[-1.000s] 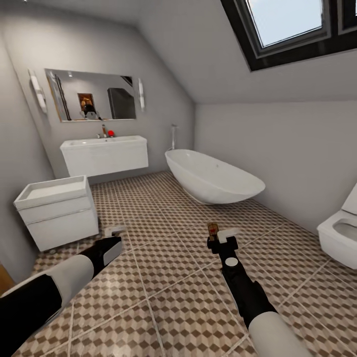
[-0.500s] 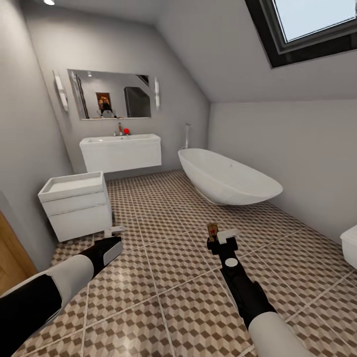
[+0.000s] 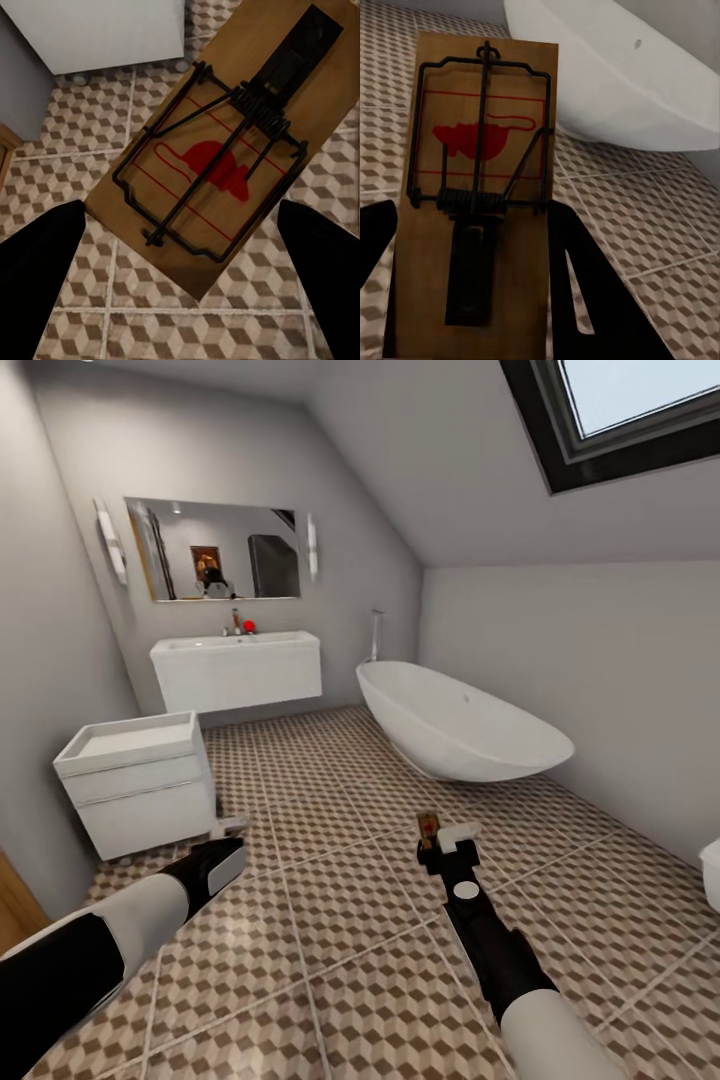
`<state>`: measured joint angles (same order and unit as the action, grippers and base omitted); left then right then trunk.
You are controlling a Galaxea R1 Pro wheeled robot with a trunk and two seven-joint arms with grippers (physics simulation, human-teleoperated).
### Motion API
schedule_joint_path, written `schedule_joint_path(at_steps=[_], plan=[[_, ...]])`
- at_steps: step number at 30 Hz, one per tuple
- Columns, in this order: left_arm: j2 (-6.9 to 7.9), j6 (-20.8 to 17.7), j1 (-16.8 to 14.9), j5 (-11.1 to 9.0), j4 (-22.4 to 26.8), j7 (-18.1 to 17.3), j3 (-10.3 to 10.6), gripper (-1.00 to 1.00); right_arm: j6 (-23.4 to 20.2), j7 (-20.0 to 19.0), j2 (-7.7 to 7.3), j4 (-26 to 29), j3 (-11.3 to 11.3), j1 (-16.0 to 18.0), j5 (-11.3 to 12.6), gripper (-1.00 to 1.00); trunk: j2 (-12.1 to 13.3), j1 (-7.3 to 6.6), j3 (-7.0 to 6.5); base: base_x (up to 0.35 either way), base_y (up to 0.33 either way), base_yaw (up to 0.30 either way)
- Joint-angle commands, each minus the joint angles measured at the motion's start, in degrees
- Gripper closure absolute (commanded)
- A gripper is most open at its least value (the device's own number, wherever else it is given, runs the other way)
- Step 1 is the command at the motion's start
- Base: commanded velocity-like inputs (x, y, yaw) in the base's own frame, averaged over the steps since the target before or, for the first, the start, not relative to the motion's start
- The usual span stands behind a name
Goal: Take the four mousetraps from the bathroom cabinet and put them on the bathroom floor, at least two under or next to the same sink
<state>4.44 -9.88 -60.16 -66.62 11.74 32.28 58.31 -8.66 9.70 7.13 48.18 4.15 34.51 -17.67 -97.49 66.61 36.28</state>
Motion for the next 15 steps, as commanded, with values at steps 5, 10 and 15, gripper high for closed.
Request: schedule_joint_path(at_steps=[5,10,15], plan=[[0.04,-0.5,0.0,-0.1,0.2,0.4,0.4,1.0,-0.5,0.3,-0.01,0.1,0.2,0.0,-0.5,1.0,0.0,0.03,0.06,0.309,-0.127,0.0],[0.05,-0.5,0.0,-0.1,0.2,0.4,0.4,1.0,-0.5,0.3,-0.01,0.1,0.2,0.0,-0.4,1.0,0.0,0.03,0.06,0.31,-0.128,0.0],[0.04,-0.5,0.0,-0.1,0.2,0.4,0.4,1.0,-0.5,0.3,-0.01,0.0,0.2,0.0,-0.4,1.0,0.0,0.03,0.06,0.31,-0.128,0.0]])
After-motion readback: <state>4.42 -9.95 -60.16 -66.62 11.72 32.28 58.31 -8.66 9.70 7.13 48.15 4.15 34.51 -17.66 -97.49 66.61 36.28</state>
